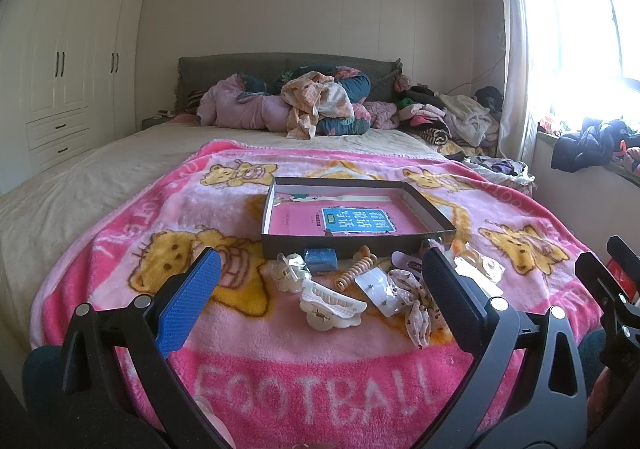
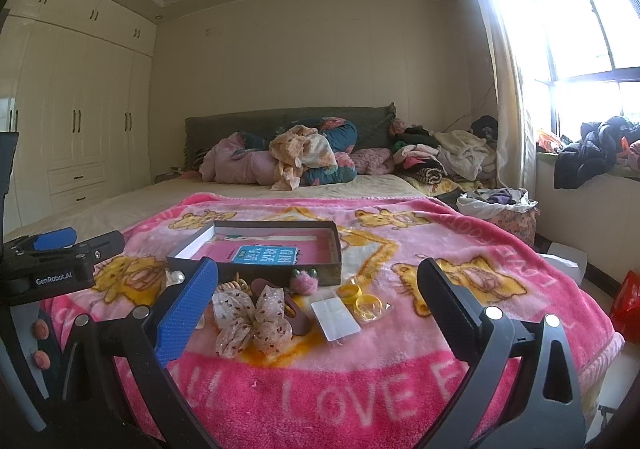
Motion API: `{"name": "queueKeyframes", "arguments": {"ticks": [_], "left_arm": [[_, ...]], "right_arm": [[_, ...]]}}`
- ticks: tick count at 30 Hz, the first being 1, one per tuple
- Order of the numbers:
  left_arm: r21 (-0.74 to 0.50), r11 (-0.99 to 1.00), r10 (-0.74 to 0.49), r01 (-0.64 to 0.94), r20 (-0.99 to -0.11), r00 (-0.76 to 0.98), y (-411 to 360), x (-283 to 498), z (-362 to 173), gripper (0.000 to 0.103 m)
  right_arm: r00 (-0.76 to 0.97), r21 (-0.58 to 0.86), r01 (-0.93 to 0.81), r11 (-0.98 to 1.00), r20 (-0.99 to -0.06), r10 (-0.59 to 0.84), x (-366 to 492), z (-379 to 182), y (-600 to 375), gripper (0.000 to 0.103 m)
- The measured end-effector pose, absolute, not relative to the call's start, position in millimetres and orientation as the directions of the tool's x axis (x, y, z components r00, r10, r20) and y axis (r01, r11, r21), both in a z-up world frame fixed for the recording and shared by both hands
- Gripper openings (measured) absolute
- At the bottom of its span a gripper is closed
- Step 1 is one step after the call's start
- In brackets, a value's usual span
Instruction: Organize jewelry
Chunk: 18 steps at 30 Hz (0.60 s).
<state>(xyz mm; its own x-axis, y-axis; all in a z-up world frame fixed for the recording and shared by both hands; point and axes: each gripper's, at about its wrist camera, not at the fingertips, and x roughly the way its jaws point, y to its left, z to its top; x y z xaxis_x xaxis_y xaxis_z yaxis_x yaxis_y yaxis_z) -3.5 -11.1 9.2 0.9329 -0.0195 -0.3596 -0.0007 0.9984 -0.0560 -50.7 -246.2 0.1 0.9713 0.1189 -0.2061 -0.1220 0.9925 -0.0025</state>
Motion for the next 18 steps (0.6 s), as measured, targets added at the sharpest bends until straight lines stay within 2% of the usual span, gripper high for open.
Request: {"name": "queueKeyframes", "arguments": {"ticks": [18], "left_arm": [[-0.064,0.998,-0.026,0.002,-0.387,0.922,-5.3,7.9,3.0,0.092]], "right_arm": [[0.962,0.004,-0.152,0.988,-0.23,0.149,-39.4,-0.6,-243.9,0.097]]}}
